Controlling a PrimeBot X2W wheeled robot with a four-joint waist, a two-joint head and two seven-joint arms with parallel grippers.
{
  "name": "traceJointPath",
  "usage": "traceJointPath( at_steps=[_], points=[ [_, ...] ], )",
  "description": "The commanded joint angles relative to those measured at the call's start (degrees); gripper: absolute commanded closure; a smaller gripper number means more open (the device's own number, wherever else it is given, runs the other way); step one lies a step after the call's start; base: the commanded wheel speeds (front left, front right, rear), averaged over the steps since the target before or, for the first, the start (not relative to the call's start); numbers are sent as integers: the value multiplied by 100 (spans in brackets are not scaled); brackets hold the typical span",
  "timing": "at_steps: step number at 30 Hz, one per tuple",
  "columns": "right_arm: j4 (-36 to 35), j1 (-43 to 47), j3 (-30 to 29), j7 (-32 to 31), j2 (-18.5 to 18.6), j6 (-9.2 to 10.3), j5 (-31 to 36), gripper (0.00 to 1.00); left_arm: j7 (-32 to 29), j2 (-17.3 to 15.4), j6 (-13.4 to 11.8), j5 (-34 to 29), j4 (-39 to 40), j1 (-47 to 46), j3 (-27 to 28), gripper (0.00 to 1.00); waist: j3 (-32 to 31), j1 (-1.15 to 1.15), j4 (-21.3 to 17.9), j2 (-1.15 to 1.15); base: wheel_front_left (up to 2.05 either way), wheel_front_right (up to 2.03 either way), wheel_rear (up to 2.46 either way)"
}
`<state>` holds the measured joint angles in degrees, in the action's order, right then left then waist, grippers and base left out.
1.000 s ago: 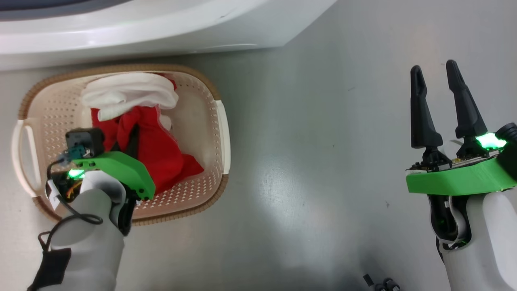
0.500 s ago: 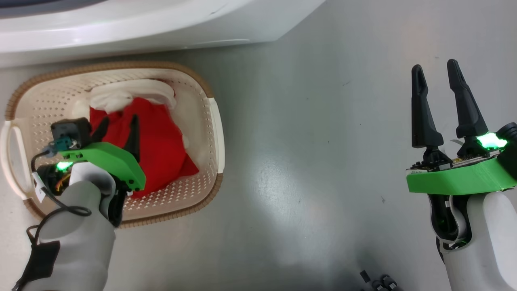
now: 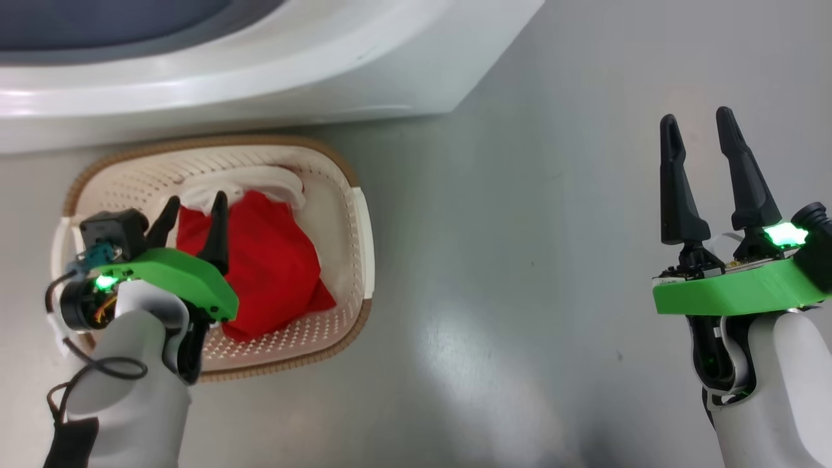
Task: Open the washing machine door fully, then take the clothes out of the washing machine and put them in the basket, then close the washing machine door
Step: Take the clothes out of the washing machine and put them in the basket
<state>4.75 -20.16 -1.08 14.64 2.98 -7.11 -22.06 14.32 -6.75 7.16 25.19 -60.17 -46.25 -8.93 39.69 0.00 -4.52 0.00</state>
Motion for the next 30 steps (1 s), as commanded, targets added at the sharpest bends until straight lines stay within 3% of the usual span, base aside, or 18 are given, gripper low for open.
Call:
traceJointPath(
  at_steps=[1,18,30],
  points=[
    [-93,189,99,36,-11,-37,38,0,67,-221,33,-100,225,290,201,0,-310,0,63,0,0,0,0],
    [175,840,45,36,18,-37,136,0,68,31,33,-988,2379,1637,987,0,-1634,0,275,0,0,0,0],
    [218,1307,-46,36,91,-37,102,0,68,163,33,-1376,3902,2591,1164,0,-2211,0,373,0,0,0,0]
  ],
)
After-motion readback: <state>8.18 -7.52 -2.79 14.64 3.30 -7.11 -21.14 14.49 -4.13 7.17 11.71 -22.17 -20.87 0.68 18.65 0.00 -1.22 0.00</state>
